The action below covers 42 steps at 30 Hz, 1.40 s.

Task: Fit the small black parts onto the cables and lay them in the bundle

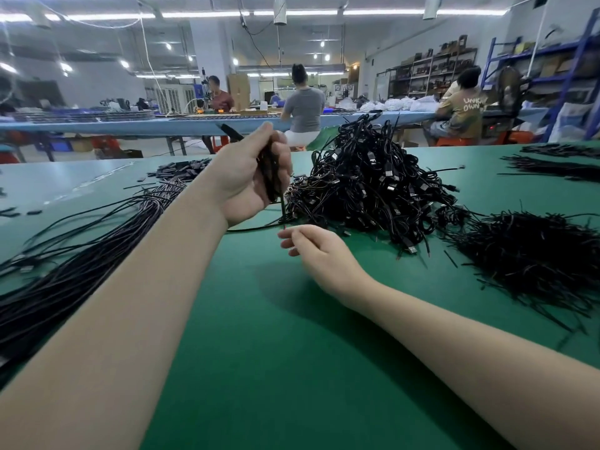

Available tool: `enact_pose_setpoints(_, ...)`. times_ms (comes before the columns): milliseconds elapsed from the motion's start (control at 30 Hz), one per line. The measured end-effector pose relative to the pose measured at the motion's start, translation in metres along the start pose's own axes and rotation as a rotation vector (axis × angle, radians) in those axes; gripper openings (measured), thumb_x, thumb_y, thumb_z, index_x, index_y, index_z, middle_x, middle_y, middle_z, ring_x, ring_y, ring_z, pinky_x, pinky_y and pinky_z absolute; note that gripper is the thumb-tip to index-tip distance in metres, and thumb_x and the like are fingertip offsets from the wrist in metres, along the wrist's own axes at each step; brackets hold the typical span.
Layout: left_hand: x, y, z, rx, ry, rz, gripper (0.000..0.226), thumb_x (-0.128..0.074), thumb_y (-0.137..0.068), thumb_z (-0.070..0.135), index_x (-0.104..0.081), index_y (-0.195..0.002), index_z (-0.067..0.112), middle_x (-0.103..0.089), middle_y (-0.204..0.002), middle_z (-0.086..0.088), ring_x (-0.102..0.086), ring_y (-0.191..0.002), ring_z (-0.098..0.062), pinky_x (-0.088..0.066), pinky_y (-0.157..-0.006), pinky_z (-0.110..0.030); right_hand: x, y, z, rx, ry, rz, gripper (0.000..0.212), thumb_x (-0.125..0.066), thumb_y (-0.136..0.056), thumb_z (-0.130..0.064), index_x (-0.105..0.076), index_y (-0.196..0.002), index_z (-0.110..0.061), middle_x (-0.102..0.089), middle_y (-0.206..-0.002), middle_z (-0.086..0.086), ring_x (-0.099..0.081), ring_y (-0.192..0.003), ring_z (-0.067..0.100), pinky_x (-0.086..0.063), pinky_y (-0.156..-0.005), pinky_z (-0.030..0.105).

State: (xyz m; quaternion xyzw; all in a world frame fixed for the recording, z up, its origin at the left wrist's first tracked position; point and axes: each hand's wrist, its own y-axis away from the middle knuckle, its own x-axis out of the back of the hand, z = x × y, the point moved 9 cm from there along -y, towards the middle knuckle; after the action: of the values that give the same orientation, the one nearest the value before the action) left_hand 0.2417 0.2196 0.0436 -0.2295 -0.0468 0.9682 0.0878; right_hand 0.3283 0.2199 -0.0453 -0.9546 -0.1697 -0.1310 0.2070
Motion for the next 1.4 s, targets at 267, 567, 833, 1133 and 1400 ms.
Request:
enact_pose_setpoints(267, -0.019, 0.002, -0.063, 0.250, -0.190, -0.133, 0.035, -0.039, -0.101, 0.035, -0.052, -0.075, 0.016, -0.055, -0.066, 0.002, -0.057, -0.058, -0.009, -0.051, -0.052, -0.019, -0.002, -0.011, 0.022, -0.341, -0.723, -0.111, 0.021, -0.040, -0.098, -0.014, -0.054, -0.083, -0.011, -0.058, -0.059, 0.000, -0.068, -0.062, 0.015, -0.057, -0.061, 0.025)
enact_pose_setpoints(567, 0.016, -0.001, -0.047, 0.221, -0.890, 0.038, 0.047, -0.039, -0.101, 0.046, -0.067, -0.077, 0.017, -0.069, -0.069, 0.004, -0.063, -0.074, -0.013, -0.046, -0.073, -0.028, 0.013, -0.014, 0.038, -0.286, -0.651, 0.019, 0.013, -0.061, -0.093, -0.026, -0.064, -0.095, -0.014, -0.068, -0.074, -0.002, -0.067, -0.059, 0.017, -0.054, -0.056, 0.025)
enact_pose_setpoints(833, 0.002, -0.008, -0.063, 0.100, -0.665, 0.013, 0.040, -0.038, -0.102, 0.038, -0.068, -0.087, 0.016, -0.072, -0.076, 0.004, -0.062, -0.083, -0.014, -0.044, -0.095, -0.037, 0.007, -0.011, 0.030, -0.290, -0.707, -0.064, 0.020, -0.047, -0.100, -0.030, -0.060, -0.104, -0.016, -0.070, -0.085, 0.008, -0.070, -0.067, 0.022, -0.057, -0.064, 0.029)
enact_pose_setpoints(1133, 0.020, -0.017, -0.066, 0.011, -0.697, 0.117, 0.040, -0.038, -0.103, 0.036, -0.065, -0.080, 0.019, -0.047, -0.072, 0.002, -0.046, -0.066, -0.011, -0.041, -0.061, -0.021, -0.004, -0.010, 0.023, -0.208, -0.513, -0.148, 0.009, -0.051, -0.094, -0.005, -0.056, -0.092, -0.013, -0.058, -0.081, 0.000, -0.061, -0.066, 0.014, -0.049, -0.073, 0.033)
enact_pose_setpoints(1400, 0.026, -0.019, -0.077, 0.049, -0.659, 0.153, 0.042, -0.039, -0.101, 0.043, -0.067, -0.075, 0.025, -0.053, -0.079, 0.002, -0.052, -0.078, -0.015, -0.045, -0.082, -0.033, 0.000, -0.010, 0.014, -0.051, -0.092, -0.131, 0.016, -0.060, -0.093, -0.020, -0.055, -0.100, -0.006, -0.058, -0.085, 0.007, -0.056, -0.070, 0.014, -0.050, -0.064, 0.033)
